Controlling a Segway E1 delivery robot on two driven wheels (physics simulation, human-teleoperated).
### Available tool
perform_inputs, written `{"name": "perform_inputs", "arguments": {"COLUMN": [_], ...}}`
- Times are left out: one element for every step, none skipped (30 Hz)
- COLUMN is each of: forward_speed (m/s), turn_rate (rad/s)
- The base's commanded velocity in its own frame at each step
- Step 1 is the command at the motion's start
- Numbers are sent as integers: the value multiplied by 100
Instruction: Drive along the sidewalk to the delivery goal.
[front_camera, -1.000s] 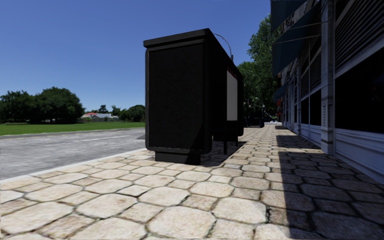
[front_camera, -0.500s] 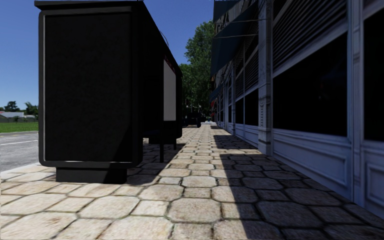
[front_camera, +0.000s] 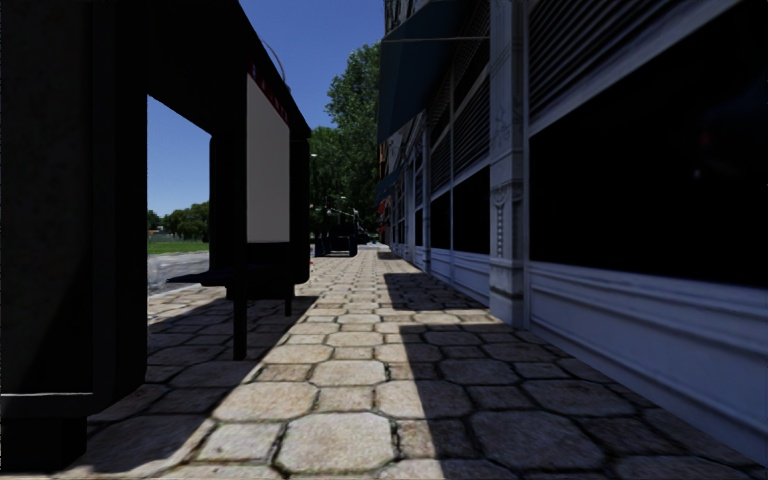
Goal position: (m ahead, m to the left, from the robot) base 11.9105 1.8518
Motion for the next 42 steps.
{"name": "perform_inputs", "arguments": {"forward_speed": [200,200,200,200,200,200,200,200,200,200,200,200,200,200,200,200,200,200,200,200,200,200,200,200,200,200,200,200,200,200,200,200,200,200,200,200,200,200,200,200,200,200], "turn_rate": [0,0,0,0,0,0,0,0,0,0,0,0,4,4,11,16,18,18,19,19,19,19,19,19,19,19,19,19,19,19,19,19,19,19,19,19,19,19,19,19,19,19]}}
